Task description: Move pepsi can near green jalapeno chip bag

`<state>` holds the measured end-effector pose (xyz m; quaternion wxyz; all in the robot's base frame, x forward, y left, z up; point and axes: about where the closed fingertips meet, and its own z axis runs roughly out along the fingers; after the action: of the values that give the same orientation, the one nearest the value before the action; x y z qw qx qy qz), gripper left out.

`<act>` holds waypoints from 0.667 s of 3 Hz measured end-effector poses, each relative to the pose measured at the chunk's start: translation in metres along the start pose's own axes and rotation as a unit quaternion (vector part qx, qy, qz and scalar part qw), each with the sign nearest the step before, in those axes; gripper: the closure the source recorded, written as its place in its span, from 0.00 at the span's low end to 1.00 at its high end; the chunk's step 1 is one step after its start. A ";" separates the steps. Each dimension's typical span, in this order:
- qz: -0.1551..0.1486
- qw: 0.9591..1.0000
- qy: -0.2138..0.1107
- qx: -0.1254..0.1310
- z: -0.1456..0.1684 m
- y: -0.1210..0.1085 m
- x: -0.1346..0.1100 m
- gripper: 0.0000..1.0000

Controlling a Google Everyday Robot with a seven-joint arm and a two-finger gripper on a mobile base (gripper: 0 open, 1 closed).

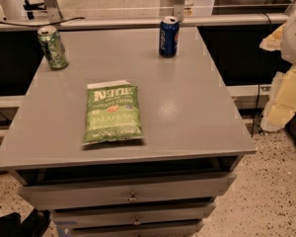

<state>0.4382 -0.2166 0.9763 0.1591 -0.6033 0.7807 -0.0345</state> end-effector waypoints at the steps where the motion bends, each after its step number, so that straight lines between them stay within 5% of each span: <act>1: 0.000 1.000 0.000 0.000 0.000 0.000 0.000 0.00; 2: 0.006 1.000 -0.006 0.005 0.001 -0.003 0.000 0.00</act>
Offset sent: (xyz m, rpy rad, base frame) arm 0.0073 -0.0033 -0.0067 0.0303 -0.0029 -0.0244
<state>0.4413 -0.2174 0.9759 0.1672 -0.5978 0.7833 -0.0336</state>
